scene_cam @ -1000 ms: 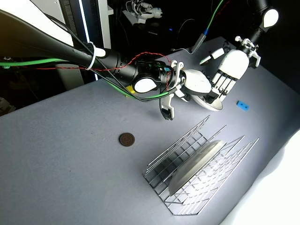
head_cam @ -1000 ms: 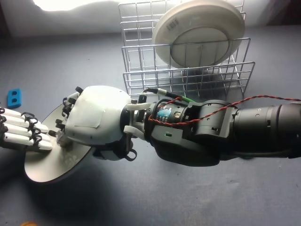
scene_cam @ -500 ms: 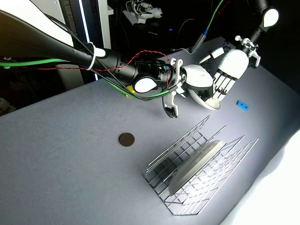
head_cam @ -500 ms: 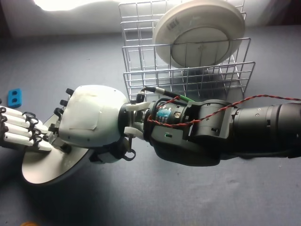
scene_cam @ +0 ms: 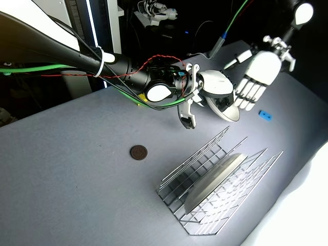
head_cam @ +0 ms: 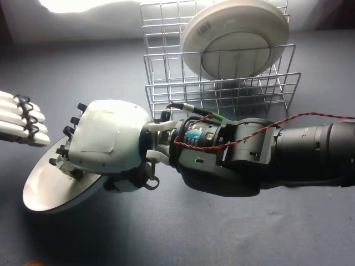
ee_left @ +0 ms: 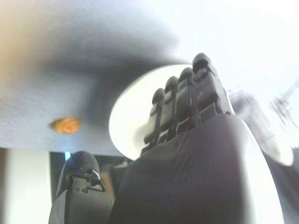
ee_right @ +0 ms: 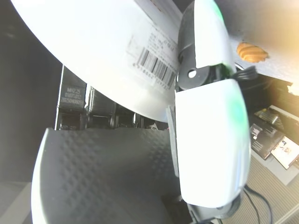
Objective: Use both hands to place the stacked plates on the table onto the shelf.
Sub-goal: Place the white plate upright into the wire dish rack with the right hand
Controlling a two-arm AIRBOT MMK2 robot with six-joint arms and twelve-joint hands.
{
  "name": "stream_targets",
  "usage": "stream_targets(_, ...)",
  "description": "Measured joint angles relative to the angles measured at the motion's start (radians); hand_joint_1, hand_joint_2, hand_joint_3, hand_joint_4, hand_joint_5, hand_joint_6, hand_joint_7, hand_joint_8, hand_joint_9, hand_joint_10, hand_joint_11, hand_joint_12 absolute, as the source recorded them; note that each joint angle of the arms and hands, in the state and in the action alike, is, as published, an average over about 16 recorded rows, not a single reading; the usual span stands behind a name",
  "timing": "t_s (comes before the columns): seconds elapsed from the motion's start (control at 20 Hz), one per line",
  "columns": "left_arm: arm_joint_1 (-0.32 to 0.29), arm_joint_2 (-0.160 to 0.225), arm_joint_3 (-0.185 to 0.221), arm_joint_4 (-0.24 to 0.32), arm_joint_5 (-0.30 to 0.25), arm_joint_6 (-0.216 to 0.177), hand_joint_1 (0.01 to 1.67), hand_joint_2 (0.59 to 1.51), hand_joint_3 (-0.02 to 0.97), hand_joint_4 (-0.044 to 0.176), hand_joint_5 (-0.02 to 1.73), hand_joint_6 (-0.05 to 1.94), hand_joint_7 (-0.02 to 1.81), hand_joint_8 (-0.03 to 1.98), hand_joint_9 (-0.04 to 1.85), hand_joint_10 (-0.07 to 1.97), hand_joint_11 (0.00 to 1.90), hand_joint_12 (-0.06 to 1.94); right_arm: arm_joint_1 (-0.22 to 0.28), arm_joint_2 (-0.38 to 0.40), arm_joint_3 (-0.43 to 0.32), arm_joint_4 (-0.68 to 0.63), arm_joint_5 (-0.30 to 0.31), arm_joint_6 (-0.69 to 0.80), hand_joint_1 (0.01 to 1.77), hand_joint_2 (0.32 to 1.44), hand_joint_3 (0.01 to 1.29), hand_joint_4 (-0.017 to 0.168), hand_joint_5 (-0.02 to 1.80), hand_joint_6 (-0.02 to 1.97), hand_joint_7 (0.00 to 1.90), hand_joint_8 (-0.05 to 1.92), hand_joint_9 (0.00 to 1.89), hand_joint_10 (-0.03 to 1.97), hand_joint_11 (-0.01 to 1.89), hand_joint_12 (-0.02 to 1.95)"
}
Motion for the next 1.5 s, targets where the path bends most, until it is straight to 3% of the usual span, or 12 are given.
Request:
stream_targets(0.35, -0.120, 0.061, -0.001, 0.008, -0.007, -0.006, 0.02, 1.103, 0.012, 0.003, 0.05, 0.01, 0.04, 0.01, 0.02, -0.05, 0.02, 0.02, 0.001, 0.053, -0.063, -0.009, -0.014, 0.008, 1.23, 0.96, 0.01, 0.009, 0.83, 0.67, 0.95, 0.67, 1.22, 0.05, 0.87, 1.11)
stream_targets(0.75, -0.233, 0.117, -0.002, 0.029, -0.020, -0.034, 0.02, 1.102, 0.012, 0.005, 0.05, 0.01, 0.04, 0.01, 0.02, -0.05, 0.02, 0.01, 0.043, 0.183, -0.201, -0.019, -0.074, 0.039, 1.23, 0.97, 0.01, 0.018, 0.89, 0.73, 0.99, 0.75, 1.26, 0.04, 0.85, 1.12)
stream_targets(1.2, -0.383, 0.150, 0.001, 0.133, -0.040, -0.122, 0.02, 1.102, 0.012, 0.006, 0.05, 0.01, 0.05, 0.01, 0.02, -0.05, 0.02, 0.02, 0.153, 0.376, -0.373, -0.020, -0.180, 0.115, 1.23, 0.98, 0.01, 0.026, 0.99, 0.84, 1.06, 0.84, 1.30, 0.05, 0.85, 1.12)
stream_targets(1.5, -0.454, 0.156, 0.001, 0.201, -0.055, -0.172, 0.02, 1.102, 0.012, 0.006, 0.05, 0.01, 0.05, 0.01, 0.03, -0.05, 0.02, 0.02, 0.246, 0.500, -0.446, -0.022, -0.251, 0.252, 1.22, 0.99, 0.01, 0.025, 1.00, 0.88, 1.09, 0.82, 1.30, 0.05, 0.86, 1.11)
